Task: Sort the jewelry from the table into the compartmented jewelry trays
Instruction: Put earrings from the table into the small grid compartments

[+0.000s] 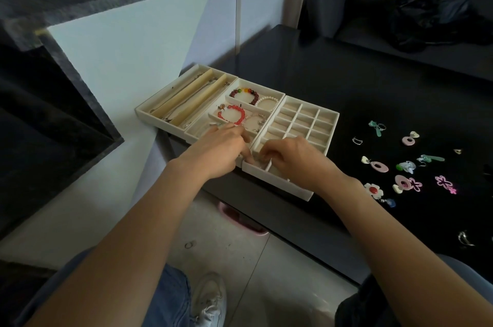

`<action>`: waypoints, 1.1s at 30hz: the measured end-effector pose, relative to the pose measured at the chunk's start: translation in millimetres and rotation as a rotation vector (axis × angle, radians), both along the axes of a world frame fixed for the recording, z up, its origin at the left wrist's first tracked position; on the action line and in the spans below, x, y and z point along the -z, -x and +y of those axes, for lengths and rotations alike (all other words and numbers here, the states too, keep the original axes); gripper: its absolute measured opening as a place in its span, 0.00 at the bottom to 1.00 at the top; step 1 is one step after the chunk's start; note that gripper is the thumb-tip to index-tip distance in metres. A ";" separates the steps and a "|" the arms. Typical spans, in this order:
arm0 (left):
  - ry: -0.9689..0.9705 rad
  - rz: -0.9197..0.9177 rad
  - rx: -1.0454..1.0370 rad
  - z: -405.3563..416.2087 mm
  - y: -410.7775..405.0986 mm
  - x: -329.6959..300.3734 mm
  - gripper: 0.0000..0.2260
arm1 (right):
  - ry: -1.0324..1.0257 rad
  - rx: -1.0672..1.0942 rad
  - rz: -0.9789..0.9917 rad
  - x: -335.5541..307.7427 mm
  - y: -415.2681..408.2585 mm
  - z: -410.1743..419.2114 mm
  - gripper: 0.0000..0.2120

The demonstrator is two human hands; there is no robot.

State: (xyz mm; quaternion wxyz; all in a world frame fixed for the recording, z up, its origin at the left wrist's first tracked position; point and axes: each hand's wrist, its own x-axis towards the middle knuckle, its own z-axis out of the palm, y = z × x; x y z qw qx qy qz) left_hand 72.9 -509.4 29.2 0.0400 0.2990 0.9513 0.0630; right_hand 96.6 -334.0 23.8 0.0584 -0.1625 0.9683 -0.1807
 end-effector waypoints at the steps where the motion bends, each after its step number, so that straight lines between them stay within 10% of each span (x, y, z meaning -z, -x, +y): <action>1: -0.013 -0.005 -0.005 -0.1 -0.3 -0.5 0.22 | 0.013 0.010 0.024 -1.3 -0.4 1.3 0.12; 19: -0.002 0.008 0.001 7.0 -5.0 -4.0 0.23 | -0.101 -0.029 0.057 2.3 -4.9 5.8 0.12; 33: -0.271 0.162 0.046 112.5 -5.8 1.6 0.18 | -0.015 0.540 -0.077 -1.6 -21.0 122.7 0.26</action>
